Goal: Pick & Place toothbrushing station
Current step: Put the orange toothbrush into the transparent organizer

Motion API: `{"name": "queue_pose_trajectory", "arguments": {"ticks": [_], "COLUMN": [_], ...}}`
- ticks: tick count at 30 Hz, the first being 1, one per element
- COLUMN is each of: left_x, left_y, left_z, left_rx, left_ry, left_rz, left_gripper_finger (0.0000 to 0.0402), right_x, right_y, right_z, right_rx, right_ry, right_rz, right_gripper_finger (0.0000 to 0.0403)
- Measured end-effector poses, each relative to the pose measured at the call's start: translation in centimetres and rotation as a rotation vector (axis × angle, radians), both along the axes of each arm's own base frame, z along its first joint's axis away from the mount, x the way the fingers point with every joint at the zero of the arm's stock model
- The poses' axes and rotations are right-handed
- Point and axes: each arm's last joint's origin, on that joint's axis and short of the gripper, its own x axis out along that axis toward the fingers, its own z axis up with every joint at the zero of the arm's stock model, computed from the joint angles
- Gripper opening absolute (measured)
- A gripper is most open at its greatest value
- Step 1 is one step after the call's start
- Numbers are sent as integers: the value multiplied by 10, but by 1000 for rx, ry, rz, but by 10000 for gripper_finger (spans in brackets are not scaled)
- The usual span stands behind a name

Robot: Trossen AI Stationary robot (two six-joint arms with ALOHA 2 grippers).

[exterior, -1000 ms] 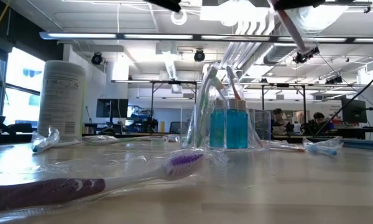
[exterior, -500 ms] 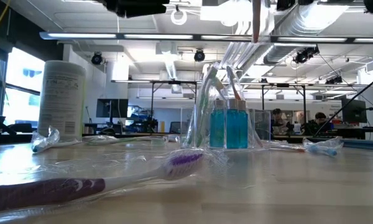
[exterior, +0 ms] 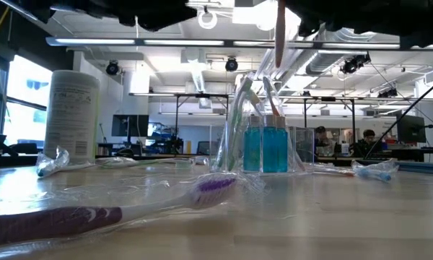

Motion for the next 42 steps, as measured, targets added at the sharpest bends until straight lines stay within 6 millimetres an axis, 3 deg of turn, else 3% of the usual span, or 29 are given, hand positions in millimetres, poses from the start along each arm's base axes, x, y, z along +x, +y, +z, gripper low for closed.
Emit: {"name": "queue_pose_trajectory", "arguments": {"ticks": [11,17,26,36,42], "left_x": [19,32,74,91,107], "left_y": [14,24,19,16,11], "left_z": [-14,-19,-7,22,18], "left_rx": [-30,-53,-55,-62,-56], "left_ry": [-48,-119,-148,-176,-119], "left_rz": [143,90,35,4,-75], "left_gripper_finger": [320,320,320,320,320], "right_x": [3,3,6,10,11], "right_y": [-1,-1,-4,-7,-10], "right_z": [-2,-2,-6,-12,-12], "right_rx": [4,4,26,26,31], "right_ry": [-22,-22,8,37,41], "right_rz": [-5,-6,-25,-49,-74], "right_gripper_finger": [9,9,9,9,9]}}
